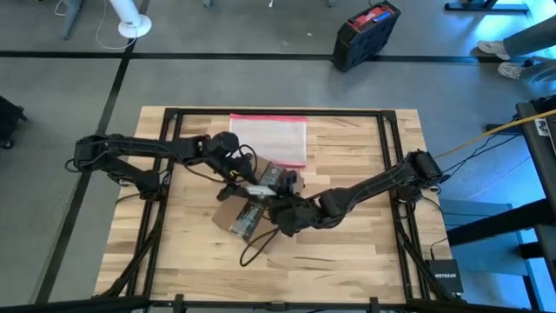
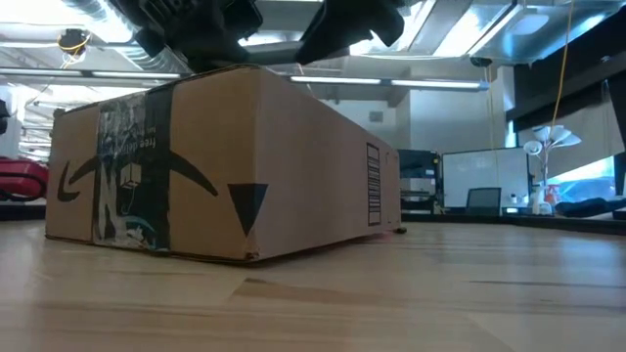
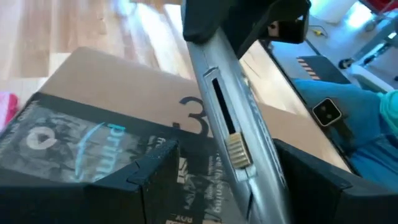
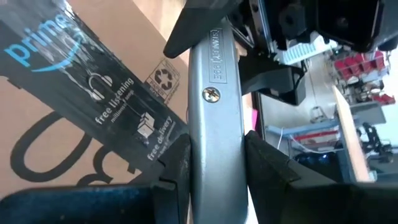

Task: Unpack boxes
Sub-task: Open the cardboard box using the gray cutter

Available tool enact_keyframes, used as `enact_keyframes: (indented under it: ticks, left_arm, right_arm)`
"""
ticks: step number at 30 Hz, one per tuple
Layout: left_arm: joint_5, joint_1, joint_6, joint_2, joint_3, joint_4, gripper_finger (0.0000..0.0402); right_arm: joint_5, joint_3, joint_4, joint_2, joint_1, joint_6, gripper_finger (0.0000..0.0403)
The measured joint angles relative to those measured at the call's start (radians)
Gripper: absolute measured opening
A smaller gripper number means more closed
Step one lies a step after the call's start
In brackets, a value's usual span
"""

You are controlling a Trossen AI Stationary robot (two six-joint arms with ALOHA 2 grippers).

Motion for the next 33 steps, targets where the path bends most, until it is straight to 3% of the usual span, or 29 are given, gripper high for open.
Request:
enact_keyframes:
  ticks: [16, 26, 33]
  left_arm:
    - [-0.002, -0.023, 0.005, 0.001, 0.0, 0.003, 0.023]
    - [-0.005, -0.022, 0.042, 0.002, 0.0, -0.008, 0.0086]
    - [-0.01, -0.024, 0.073, 0.002, -0.001, -0.004, 0.0067]
  right_arm:
    - [-0.044, 0.0, 0.021, 0.0, -0.012, -0.036, 0.0114]
    - [-0.032, 0.0, 0.023, -0.001, -0.011, -0.045, 0.0114]
    - [-0.026, 0.002, 0.025, -0.002, -0.01, -0.037, 0.0125]
